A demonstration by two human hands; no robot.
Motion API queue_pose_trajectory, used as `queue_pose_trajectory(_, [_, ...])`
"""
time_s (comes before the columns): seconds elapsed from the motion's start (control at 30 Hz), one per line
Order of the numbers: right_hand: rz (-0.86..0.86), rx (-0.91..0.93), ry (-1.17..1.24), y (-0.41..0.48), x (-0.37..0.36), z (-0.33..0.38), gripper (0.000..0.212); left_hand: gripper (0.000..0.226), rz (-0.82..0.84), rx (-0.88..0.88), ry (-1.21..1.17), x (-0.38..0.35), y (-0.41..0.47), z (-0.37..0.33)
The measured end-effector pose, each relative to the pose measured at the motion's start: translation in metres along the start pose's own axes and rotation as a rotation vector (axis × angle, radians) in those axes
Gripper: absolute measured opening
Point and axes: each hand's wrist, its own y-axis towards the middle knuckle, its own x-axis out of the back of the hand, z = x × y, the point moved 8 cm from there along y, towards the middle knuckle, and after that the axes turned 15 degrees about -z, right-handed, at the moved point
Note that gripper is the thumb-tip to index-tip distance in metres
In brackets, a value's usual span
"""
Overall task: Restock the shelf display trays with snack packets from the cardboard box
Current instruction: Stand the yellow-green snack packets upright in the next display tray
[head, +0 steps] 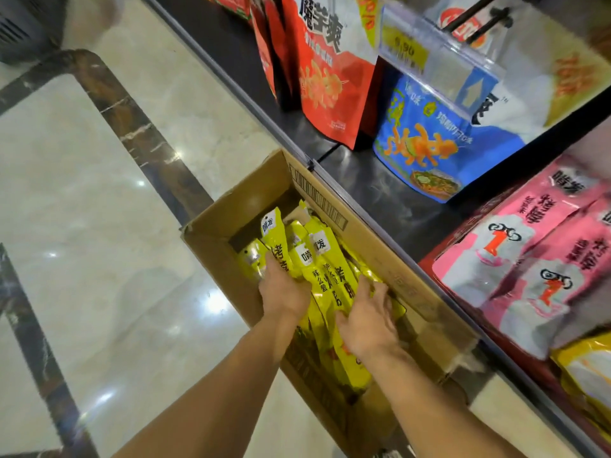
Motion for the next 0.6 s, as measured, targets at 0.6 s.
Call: queue_pose_trajectory(0.6, [-0.008, -0.028, 0.525, -0.008, 0.049, 0.014, 0.062, 0.031, 0.138, 0.077, -0.598, 0.055, -0.028, -0.040])
